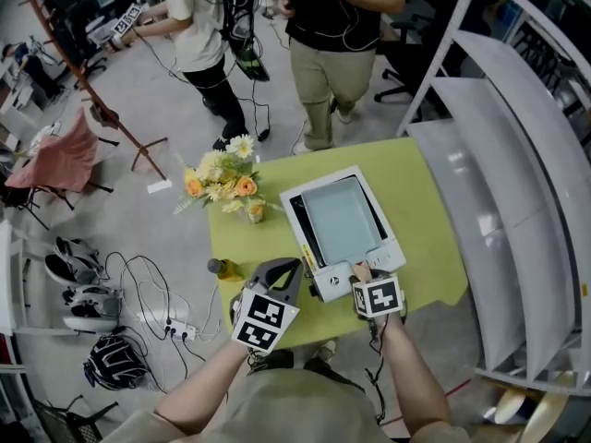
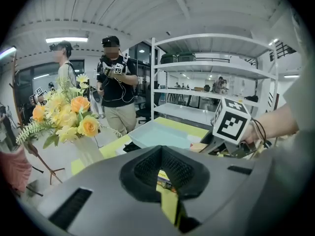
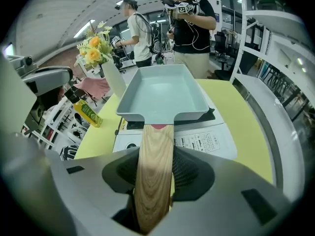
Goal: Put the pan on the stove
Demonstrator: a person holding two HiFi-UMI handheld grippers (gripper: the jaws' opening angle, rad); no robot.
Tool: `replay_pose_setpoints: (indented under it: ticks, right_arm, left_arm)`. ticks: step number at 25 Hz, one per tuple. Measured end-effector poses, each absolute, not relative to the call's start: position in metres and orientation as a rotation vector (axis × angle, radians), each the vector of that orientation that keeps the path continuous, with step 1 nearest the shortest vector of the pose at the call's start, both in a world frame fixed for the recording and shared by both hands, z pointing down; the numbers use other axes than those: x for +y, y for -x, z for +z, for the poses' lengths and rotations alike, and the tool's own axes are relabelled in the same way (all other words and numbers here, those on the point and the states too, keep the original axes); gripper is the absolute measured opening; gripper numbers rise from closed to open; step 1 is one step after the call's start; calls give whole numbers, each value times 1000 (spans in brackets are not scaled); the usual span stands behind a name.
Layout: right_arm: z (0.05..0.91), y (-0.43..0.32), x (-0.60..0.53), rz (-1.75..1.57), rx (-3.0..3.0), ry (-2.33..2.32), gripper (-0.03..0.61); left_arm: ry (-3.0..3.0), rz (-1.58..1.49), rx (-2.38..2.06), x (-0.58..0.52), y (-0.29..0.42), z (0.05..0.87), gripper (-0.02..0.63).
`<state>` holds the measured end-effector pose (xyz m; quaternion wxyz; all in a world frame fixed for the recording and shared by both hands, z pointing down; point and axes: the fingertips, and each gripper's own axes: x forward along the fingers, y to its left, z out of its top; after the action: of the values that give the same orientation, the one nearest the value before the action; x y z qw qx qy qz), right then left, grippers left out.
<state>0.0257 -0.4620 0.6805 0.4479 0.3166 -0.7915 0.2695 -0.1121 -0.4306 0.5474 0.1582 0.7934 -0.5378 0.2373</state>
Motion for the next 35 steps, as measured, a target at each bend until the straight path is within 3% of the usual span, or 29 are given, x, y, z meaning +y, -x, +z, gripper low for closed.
replay_pose_setpoints:
  ticks: [9, 13, 16, 19, 20, 35]
  right_arm:
    - [684, -24, -467, 644, -1959, -780, 167]
    - [688, -28, -464, 677, -1963, -776, 243]
    - [689, -29, -461, 710, -1987, -781, 259]
    - [687, -33, -464, 685, -2008, -809, 257]
    - [686, -35, -465, 653, -2015, -817, 189]
    - [688, -37, -468, 591, -2034, -804, 179]
  left_arm:
    - [-2251, 697, -1519, -430, 107, 558, 6]
    - [-2254, 703, -1504, -428, 103, 561, 6]
    - [-2259, 706, -1495, -427, 100, 561, 6]
    - [-2265, 709, -1486, -425, 95, 561, 6]
    - [-2267, 710, -1483, -424, 94, 561, 6]
    - [-2255, 721, -1473, -417, 93, 564, 6]
